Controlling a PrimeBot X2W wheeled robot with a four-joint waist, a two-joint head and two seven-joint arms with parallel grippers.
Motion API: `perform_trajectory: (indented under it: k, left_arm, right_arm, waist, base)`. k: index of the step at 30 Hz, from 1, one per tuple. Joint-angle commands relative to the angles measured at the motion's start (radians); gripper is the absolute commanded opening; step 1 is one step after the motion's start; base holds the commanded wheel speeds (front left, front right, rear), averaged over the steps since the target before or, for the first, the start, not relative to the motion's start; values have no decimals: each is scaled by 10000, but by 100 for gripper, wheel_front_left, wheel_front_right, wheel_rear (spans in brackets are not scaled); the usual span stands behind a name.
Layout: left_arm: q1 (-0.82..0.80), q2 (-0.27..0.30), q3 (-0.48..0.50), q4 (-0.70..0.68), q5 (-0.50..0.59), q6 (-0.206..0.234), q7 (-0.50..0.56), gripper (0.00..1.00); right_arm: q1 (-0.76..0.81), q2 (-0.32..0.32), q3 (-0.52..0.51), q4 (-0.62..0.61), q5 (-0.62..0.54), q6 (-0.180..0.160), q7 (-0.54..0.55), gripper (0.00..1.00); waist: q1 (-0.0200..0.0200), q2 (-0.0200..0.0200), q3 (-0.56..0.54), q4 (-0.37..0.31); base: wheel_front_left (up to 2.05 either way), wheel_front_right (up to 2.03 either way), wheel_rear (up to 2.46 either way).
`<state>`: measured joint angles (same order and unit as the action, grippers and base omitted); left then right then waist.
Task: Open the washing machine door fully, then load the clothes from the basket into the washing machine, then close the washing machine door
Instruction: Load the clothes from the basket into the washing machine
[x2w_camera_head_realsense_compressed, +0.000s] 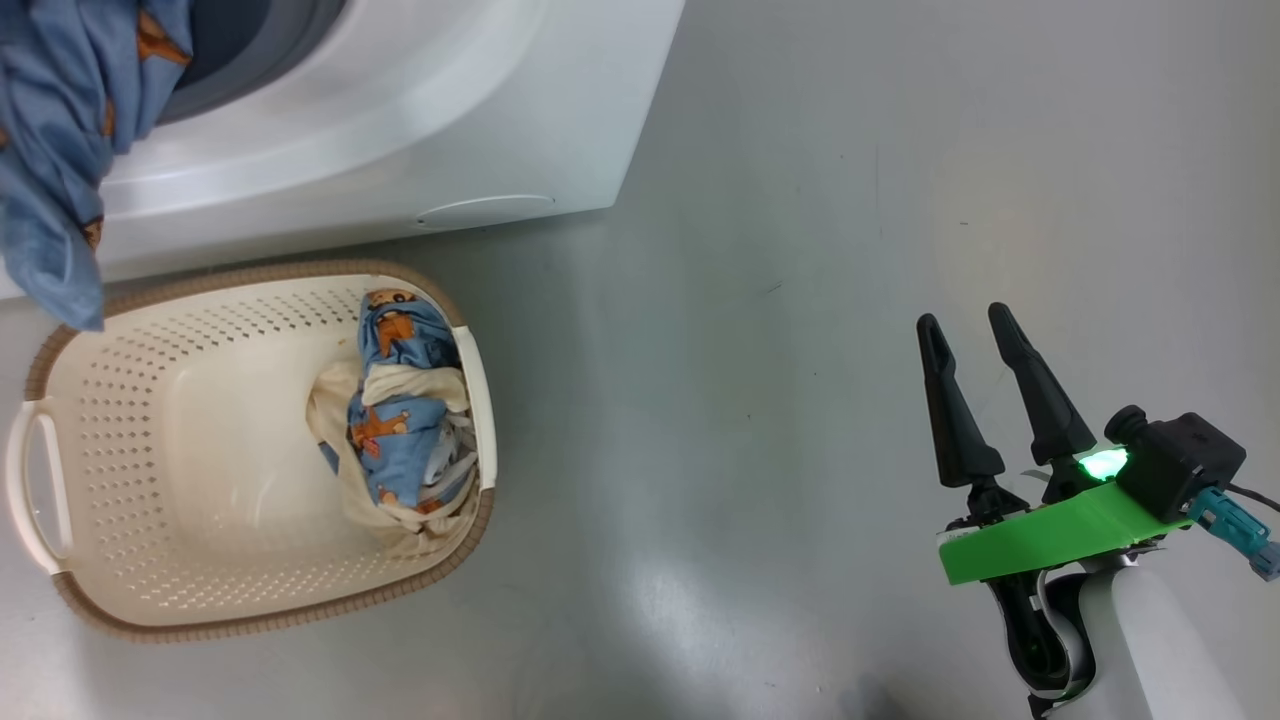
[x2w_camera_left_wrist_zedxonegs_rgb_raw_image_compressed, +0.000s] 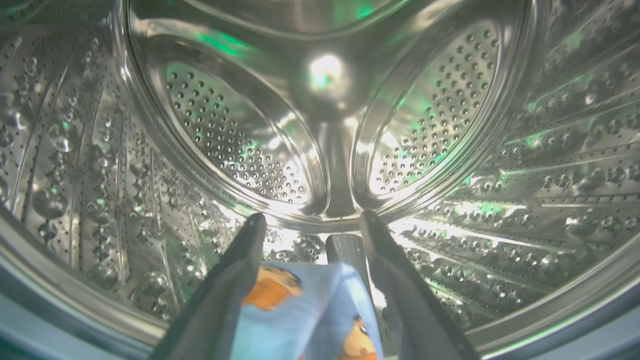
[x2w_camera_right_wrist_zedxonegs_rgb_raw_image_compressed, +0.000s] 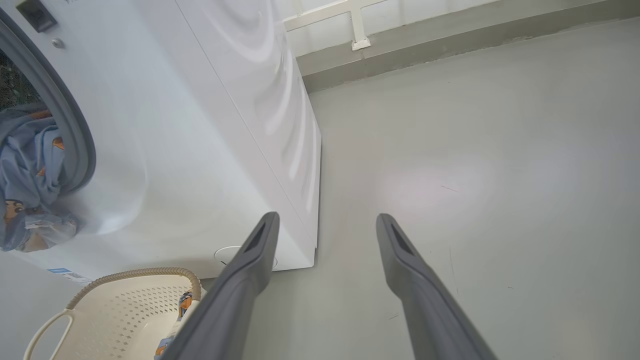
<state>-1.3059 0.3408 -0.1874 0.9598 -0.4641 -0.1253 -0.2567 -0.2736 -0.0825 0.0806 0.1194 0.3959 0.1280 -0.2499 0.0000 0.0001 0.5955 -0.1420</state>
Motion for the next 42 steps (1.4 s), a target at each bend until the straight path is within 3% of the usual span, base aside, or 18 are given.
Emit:
perform_trajectory:
  k: [1, 18, 42]
  left_arm:
    - [21, 461, 138, -118, 61, -38, -50, 100]
    - [1543, -51, -187, -701, -578, -52, -51, 100]
    - [6448, -551, 716, -4676, -44, -53, -51, 100]
  right_arm:
    - [68, 40, 191, -198, -161, 27, -118, 100]
    - [133, -187, 127, -135, -210, 27, -118, 100]
    - [510, -541, -191, -215, -260, 27, -118, 100]
  waist:
    - [0, -1, -10, 16]
    - [0, -1, -428, 521]
    - [0, -1, -943, 1327]
  base:
    - [0, 0, 0]
    - [0, 0, 0]
    - [0, 0, 0]
